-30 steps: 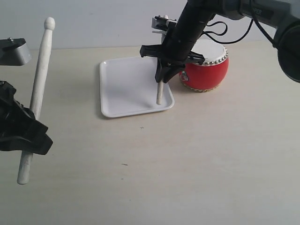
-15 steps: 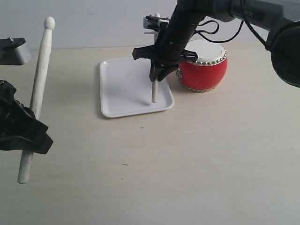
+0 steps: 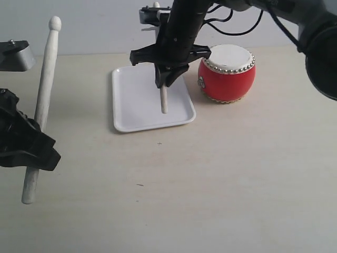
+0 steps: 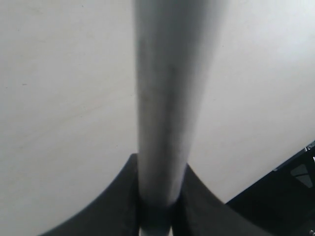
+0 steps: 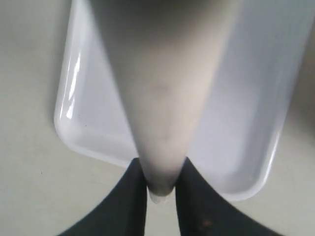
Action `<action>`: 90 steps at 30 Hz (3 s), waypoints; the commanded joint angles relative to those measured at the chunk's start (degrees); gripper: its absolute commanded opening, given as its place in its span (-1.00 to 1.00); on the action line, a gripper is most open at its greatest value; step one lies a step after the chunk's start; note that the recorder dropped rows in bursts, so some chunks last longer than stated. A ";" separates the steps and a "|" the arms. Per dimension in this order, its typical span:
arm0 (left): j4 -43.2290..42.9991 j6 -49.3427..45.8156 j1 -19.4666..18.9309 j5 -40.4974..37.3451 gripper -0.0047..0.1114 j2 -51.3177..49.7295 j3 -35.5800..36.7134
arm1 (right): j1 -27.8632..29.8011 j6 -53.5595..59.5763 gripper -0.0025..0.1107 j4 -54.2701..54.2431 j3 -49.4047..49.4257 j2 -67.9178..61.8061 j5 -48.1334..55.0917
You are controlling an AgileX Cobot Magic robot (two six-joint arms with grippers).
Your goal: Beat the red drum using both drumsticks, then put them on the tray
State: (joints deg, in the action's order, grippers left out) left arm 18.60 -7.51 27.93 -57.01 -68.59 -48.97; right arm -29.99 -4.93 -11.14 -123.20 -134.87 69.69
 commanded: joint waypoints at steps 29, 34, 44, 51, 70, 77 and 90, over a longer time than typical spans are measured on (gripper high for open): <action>0.02 -2.57 -0.15 -1.06 -0.92 0.51 0.08 | -0.71 -19.42 -0.96 8.29 -0.02 -8.34 -9.79; 0.02 -2.57 -0.15 -1.06 -0.92 0.51 0.08 | -0.71 -19.84 -0.96 8.32 -0.02 -8.34 -10.07; 0.78 -2.57 -0.15 -0.74 -0.92 0.51 0.08 | -0.71 -20.24 -0.45 8.67 -0.02 -8.59 -9.86; 4.87 -4.35 -1.79 0.44 -0.92 0.39 0.08 | -0.71 -14.40 -0.25 2.07 -0.02 -6.17 -5.06; 47.24 -40.60 -35.31 -12.96 -0.92 -10.09 0.06 | -0.71 19.58 -0.25 -29.08 4.84 13.69 0.27; 49.85 -37.25 -39.70 -12.96 -0.92 -10.09 0.06 | -2.76 27.79 -0.25 -36.94 18.97 19.49 0.27; 45.83 -23.34 -37.31 -7.29 -0.92 -10.09 0.15 | -13.24 28.78 -0.25 -33.49 21.28 19.90 -1.28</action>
State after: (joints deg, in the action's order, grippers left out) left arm 66.14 -34.24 -9.65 -67.36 -78.64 -48.97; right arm -41.96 23.41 -45.89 -102.24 -115.62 69.96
